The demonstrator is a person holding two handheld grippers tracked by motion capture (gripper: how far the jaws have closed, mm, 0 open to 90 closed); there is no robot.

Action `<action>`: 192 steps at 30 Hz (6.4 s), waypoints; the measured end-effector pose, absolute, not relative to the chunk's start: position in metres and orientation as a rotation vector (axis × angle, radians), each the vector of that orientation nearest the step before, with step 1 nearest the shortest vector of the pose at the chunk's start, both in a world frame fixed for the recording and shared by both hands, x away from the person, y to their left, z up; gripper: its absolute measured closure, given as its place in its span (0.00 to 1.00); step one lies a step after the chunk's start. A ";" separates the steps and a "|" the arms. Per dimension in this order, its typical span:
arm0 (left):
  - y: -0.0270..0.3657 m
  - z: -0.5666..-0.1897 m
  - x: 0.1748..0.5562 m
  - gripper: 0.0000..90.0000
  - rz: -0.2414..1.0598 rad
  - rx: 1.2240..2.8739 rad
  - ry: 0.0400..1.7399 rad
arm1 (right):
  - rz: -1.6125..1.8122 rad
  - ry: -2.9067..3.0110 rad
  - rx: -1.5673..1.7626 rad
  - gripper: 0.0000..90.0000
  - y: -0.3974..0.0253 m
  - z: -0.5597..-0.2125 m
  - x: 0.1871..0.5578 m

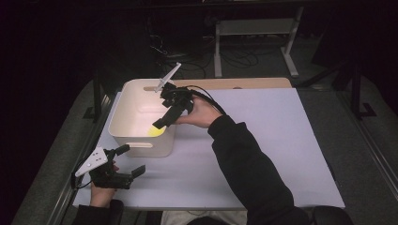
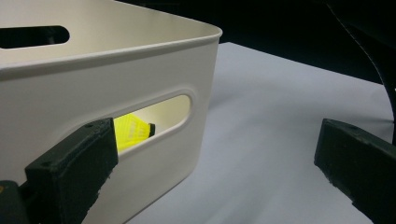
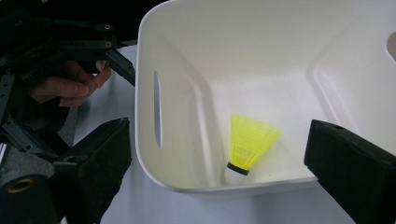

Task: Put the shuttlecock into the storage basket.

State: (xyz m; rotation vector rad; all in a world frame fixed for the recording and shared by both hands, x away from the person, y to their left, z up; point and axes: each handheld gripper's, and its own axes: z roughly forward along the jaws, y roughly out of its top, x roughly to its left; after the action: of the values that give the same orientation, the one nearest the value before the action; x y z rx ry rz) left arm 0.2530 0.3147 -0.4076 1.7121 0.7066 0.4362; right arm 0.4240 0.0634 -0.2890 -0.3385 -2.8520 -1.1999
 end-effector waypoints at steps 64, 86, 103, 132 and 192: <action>0.315 -0.408 0.253 0.00 0.440 1.724 0.715 | -1.417 -2.833 -0.479 0.00 -0.032 -0.298 0.405; 0.315 -0.408 0.253 0.00 0.440 1.727 0.716 | -1.451 -2.826 -0.553 0.00 -0.066 -0.311 0.400; 0.314 -0.408 0.253 0.00 0.434 1.729 0.720 | -1.472 -2.813 -0.638 0.00 -0.095 -0.320 0.397; 0.315 -0.408 0.253 0.00 0.440 1.733 0.722 | -1.552 -2.771 -0.750 0.00 -0.145 -0.334 0.383; 0.315 -0.408 0.252 0.00 0.440 1.730 0.714 | -1.663 -2.689 -1.061 0.00 -0.237 -0.384 0.335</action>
State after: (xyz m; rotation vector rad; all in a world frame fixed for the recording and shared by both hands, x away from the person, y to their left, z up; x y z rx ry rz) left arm 0.2524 0.3149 -0.4077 1.7304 0.7137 0.4400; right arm 0.3349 -0.2370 -0.3838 -1.0610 -2.6889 -1.6633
